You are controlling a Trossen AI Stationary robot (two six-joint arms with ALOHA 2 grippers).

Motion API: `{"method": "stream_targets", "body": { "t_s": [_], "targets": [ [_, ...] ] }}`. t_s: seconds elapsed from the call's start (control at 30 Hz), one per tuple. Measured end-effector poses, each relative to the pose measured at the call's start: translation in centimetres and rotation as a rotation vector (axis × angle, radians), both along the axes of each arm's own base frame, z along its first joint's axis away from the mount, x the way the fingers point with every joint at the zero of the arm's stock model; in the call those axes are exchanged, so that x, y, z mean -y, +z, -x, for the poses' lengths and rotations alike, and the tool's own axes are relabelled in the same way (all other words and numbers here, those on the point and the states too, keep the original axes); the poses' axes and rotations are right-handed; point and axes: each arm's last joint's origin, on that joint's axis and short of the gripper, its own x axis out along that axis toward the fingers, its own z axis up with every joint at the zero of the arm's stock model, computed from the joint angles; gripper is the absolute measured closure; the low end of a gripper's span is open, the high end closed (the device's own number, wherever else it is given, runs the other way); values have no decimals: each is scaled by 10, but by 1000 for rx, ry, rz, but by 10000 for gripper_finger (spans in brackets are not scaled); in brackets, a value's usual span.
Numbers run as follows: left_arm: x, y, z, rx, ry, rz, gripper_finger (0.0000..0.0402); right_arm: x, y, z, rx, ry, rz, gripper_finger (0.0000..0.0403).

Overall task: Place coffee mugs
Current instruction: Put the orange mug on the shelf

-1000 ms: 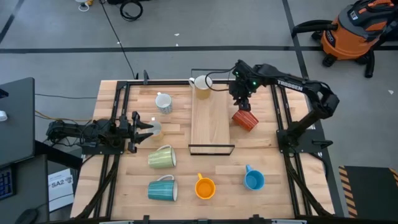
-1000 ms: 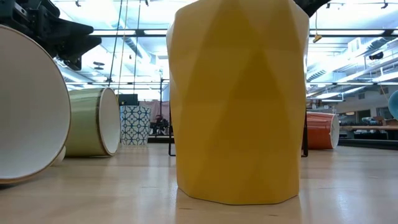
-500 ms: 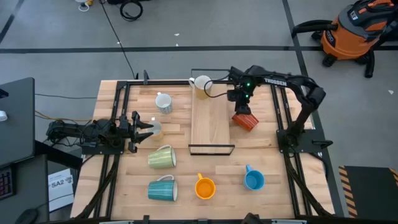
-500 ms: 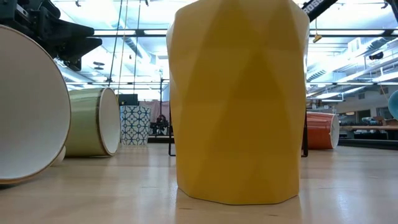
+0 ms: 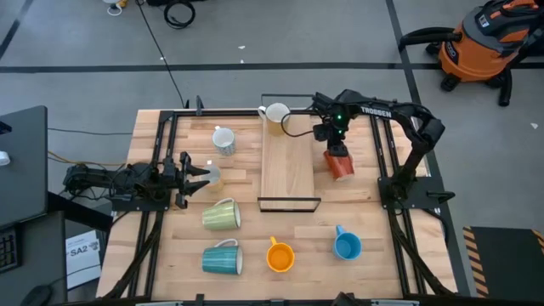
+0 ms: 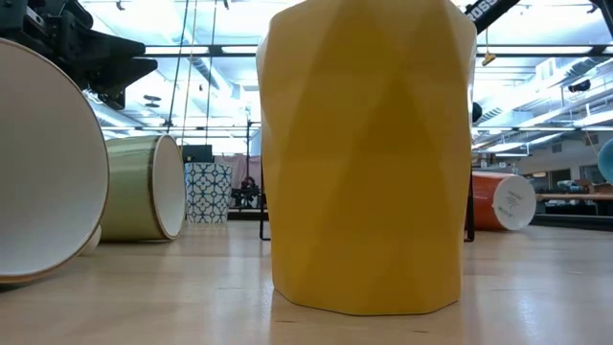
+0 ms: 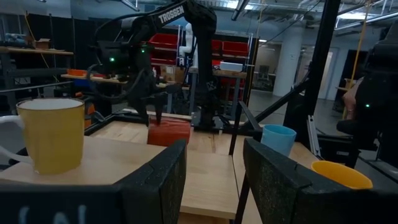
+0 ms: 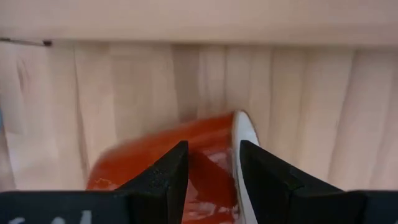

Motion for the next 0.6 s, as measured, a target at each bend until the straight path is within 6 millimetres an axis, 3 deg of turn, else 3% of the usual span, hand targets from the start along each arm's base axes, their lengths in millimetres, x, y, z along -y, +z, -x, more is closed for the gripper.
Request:
{"method": "stream_targets", "body": {
  "t_s": [0.6],
  "targets": [
    [0, 0, 0, 0, -1, 0, 235, -9, 1, 11, -126, -5, -83, 256]
  ]
}}
